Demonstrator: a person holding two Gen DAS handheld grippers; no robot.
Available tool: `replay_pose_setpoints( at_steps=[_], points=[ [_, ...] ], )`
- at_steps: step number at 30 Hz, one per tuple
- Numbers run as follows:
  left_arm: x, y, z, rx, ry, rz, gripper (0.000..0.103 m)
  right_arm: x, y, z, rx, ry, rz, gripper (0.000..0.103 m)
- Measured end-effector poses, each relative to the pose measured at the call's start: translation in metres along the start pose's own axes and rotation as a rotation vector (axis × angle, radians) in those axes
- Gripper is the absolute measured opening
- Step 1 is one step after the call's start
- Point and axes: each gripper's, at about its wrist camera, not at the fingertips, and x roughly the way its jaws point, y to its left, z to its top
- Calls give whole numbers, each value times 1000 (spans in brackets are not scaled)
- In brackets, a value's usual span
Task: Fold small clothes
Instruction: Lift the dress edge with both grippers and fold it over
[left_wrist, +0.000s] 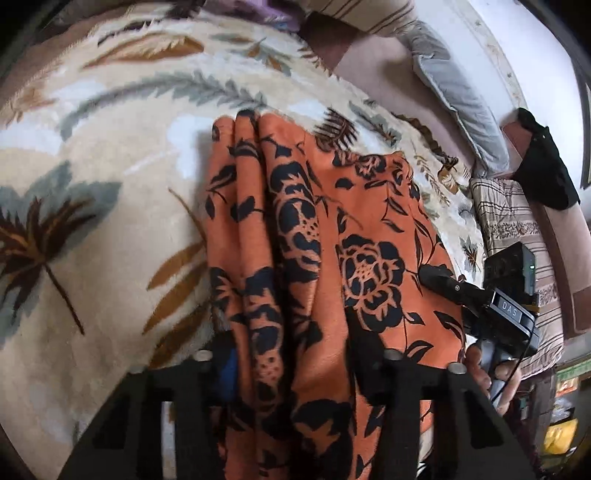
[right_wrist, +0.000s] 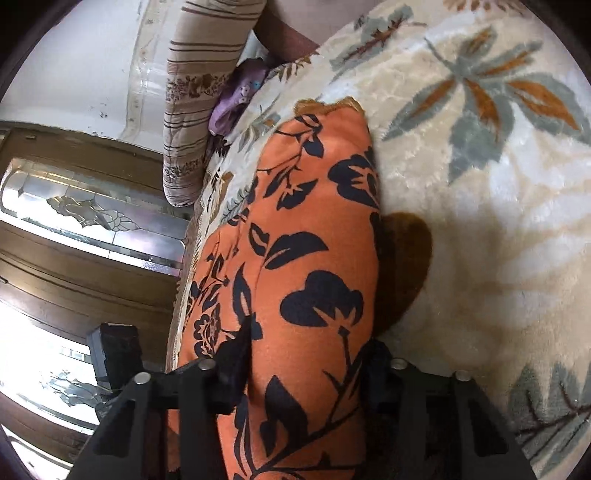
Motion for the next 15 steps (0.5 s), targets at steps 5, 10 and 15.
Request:
replay_pose_setpoints(
  at_steps=[5, 10, 15],
  points=[
    [-4, -17, -4, 65, -45, 31, 38, -19, 21, -3, -89, -61, -13, 44],
    [-11, -39, -9, 101, -88, 1, 36, -49, 36, -3, -158, -134, -30, 43],
    [-22, -77, -18, 151, -152, 0, 36, -89, 41, -6, -192, -203, -20, 43]
  ],
)
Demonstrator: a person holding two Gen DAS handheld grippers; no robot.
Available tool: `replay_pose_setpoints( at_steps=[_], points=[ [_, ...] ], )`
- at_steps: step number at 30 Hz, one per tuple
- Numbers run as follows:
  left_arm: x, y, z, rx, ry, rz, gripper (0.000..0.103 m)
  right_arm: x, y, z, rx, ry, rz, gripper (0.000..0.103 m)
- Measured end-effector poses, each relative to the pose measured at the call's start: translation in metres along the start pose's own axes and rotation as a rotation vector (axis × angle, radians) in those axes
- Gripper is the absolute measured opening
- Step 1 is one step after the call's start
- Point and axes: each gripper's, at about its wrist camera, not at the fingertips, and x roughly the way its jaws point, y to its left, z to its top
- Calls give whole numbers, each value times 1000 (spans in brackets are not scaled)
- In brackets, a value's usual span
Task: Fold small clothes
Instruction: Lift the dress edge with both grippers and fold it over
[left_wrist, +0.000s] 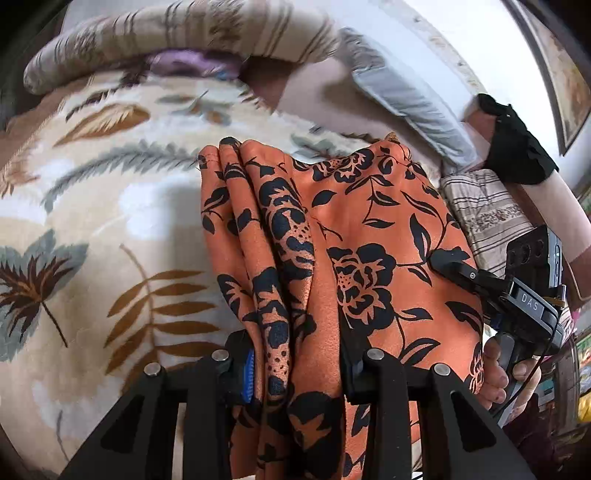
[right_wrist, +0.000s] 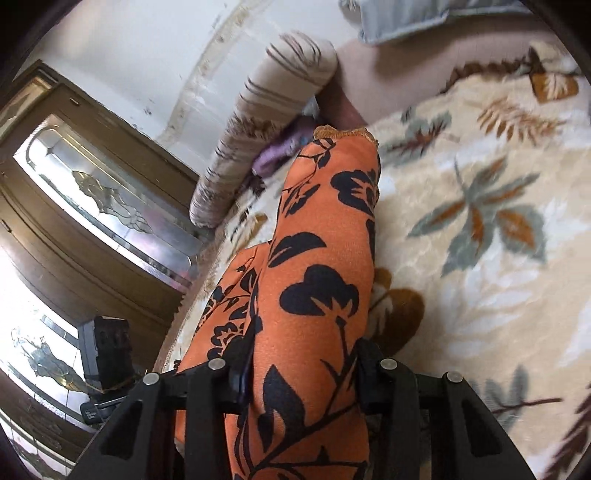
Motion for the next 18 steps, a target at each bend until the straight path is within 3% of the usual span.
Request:
replay_pose_setpoints(
  at_steps=[8, 15, 18],
  points=[
    [-2, -57, 0, 77, -36, 12, 36, -55, -17, 0, -7, -80, 6, 43],
    [34, -80, -12, 126, 29, 30, 36, -72, -60, -11, 67, -68, -25, 43],
    [53, -84, -23, 166, 65, 87, 36, -63, -78, -20, 86, -32, -46, 43]
  ],
)
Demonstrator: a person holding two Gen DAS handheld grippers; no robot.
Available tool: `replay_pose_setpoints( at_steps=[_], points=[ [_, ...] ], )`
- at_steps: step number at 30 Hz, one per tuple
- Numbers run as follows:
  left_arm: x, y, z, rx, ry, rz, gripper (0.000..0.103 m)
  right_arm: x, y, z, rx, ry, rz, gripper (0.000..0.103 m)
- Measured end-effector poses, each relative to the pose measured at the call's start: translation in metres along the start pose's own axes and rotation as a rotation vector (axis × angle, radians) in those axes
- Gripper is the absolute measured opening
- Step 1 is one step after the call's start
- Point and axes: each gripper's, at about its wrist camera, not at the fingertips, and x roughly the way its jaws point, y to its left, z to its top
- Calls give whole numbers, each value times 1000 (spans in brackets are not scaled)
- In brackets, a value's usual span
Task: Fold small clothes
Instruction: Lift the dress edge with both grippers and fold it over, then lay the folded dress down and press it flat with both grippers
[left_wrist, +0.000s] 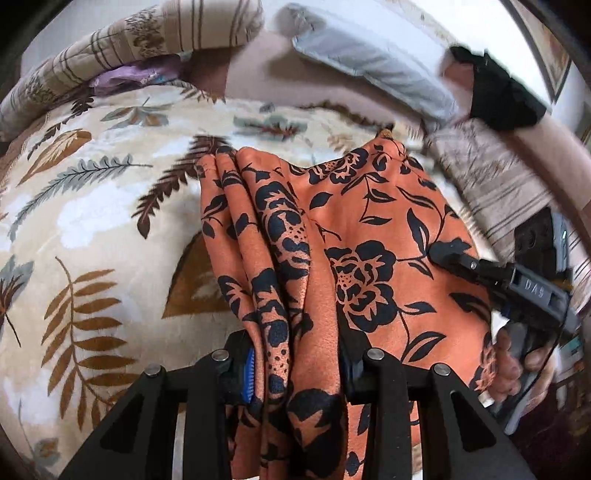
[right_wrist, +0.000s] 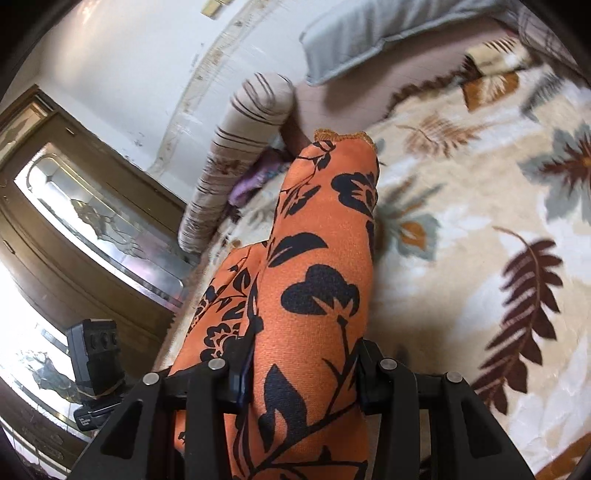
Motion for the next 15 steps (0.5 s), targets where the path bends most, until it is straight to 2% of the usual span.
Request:
replay_pose_setpoints(
  at_steps=[2, 3, 6, 7, 9, 12, 15],
  points=[
    [13, 0, -6, 24, 44, 47, 37, 15, -16, -6, 40, 66, -9, 43],
    [19, 2, -10, 26, 59, 77, 41, 21, -23, -7, 44, 93, -39, 44],
    [13, 6, -12, 34, 45, 83, 50, 24, -37, -7, 122, 129, -42, 56],
    [10, 6, -11, 40, 39, 100, 51, 20, -39, -4, 144, 128, -51, 57],
    [1, 5, -11, 54, 18, 128, 51, 6, -37, 2, 150, 92, -85, 59],
    [-18, 2, -12, 82, -37, 174, 51, -21, -24, 14, 95, -30, -152, 59],
    [-31, -2, -17, 114, -71, 242, 51, -28, -3, 19, 8, -98, -156, 59]
  ],
)
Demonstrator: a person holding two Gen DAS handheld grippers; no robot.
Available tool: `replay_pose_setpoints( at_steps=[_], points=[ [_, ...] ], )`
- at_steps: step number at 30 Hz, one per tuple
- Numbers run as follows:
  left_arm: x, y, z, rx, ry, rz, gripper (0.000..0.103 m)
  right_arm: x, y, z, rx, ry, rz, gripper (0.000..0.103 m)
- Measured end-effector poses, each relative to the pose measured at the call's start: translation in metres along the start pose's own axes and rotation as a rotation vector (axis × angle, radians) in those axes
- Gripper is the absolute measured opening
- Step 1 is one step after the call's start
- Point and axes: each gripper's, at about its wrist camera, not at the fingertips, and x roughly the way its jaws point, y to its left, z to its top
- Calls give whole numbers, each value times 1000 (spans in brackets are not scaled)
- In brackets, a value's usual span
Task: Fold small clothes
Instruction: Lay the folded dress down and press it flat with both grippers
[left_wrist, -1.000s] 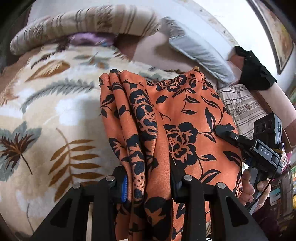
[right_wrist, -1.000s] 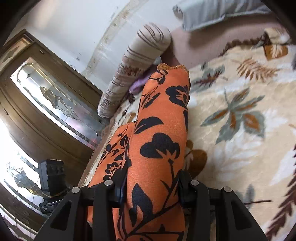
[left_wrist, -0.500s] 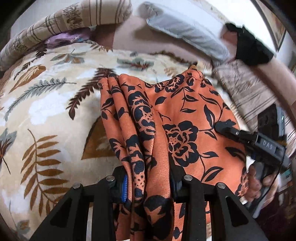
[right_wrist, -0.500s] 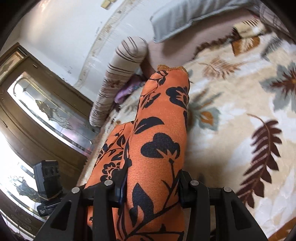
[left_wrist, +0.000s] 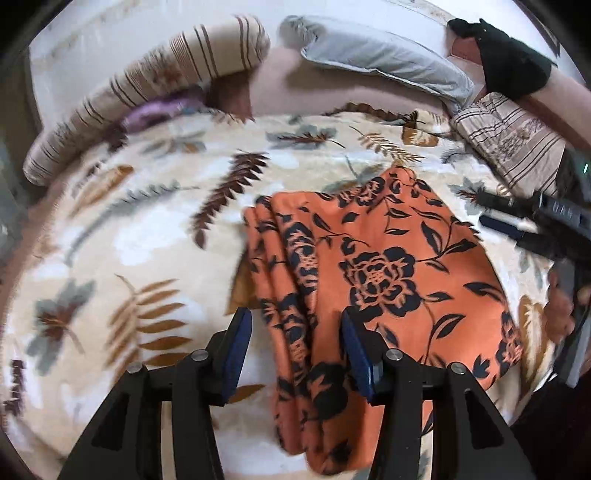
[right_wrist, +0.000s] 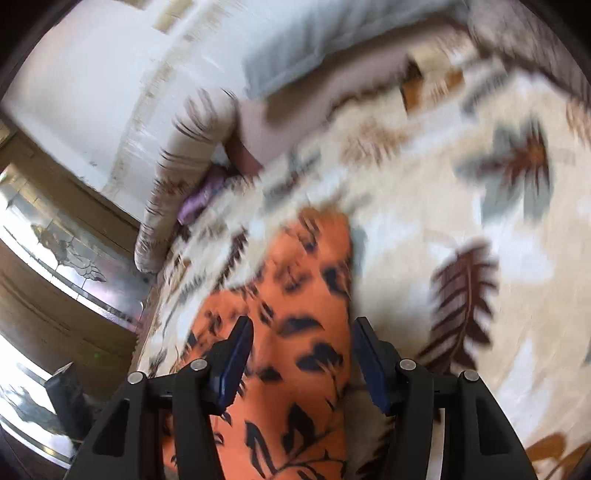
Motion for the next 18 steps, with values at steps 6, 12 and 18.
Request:
replay_pose_setpoints(
  at_steps=[6, 12, 18],
  points=[
    [22, 0, -16, 38, 59, 117, 52, 46, 33, -10, -116, 128, -72, 42],
    [15, 5, -15, -1, 64, 126, 52, 45, 29, -10, -61, 137, -89, 41],
    [-15, 4, -14, -33, 6, 138, 52, -8, 58, -29, -103, 91, -46, 43]
  ],
)
